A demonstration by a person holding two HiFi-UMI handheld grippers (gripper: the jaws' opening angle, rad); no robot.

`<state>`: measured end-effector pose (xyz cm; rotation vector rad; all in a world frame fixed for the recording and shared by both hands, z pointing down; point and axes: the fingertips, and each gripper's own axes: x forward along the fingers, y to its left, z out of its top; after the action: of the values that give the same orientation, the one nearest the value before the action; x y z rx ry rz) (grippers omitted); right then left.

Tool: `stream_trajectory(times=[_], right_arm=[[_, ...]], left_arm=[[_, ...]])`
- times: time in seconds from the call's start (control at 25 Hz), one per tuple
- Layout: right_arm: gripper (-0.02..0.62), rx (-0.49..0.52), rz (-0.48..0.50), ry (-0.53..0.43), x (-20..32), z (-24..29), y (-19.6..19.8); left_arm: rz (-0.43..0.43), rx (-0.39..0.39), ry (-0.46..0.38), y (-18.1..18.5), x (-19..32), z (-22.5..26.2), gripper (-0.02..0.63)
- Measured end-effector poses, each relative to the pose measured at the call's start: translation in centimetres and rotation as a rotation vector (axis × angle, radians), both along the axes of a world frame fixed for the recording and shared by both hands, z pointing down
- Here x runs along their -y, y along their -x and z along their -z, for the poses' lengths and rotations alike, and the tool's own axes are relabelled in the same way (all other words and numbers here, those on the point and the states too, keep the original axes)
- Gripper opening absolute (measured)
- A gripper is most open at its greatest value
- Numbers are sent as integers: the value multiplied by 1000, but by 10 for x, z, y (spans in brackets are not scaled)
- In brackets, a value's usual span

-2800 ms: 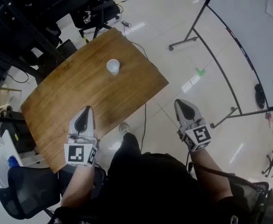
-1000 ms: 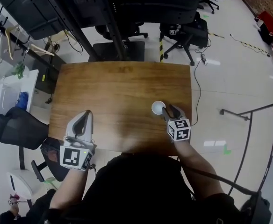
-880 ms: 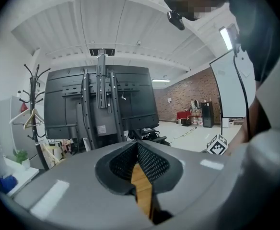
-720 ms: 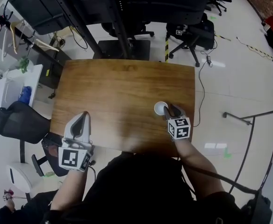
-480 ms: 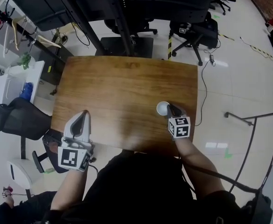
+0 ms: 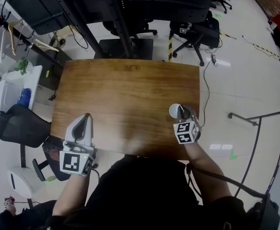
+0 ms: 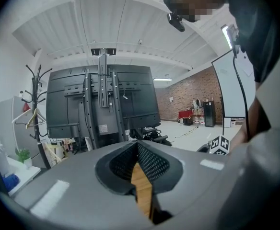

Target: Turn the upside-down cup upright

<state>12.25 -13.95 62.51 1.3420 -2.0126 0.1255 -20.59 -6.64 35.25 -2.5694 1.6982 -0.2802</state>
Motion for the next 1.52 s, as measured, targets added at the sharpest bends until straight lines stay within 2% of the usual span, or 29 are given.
stream_trajectory(times=[0.08,0.12,0.28,0.36,0.48,0.72,0.8,1.0,1.16,1.28,1.44,1.52], right_arm=[[20,-47,52,-1,-7,-2,14],[20,-39,72,1,-12,-2,22],[31,127,117,42,-31,-12,55],[35,202,116,78,-37,-22,63],[35,260,88,95,-37,-29,62],[37,285,75,100,-35,-30,64],[58,296,75,103,-33,-29,63],[84,332,58,75,-27,-24,52],[111,306,-4,58,-22,-20,18],[155,386,-91,117,-21,-25,-18],[198,508,-64,261,-32,-44,-29],[198,545,-60,290,-35,-49,-28]], left_arm=[[-15,-22,-9,-5,2,3,0],[-19,-22,-7,-6,3,3,0],[-18,3,1,-4,4,4,0],[-18,7,5,-2,4,5,0],[-15,8,6,1,3,7,0],[-1,8,7,9,-3,7,0],[-2,2,-8,10,-3,10,0],[1,-7,-20,12,-4,10,0],[9,-3,-4,8,-3,11,0],[12,-3,-2,8,-3,13,0],[9,-1,-2,9,-6,9,0],[12,-1,5,9,-7,7,0]])
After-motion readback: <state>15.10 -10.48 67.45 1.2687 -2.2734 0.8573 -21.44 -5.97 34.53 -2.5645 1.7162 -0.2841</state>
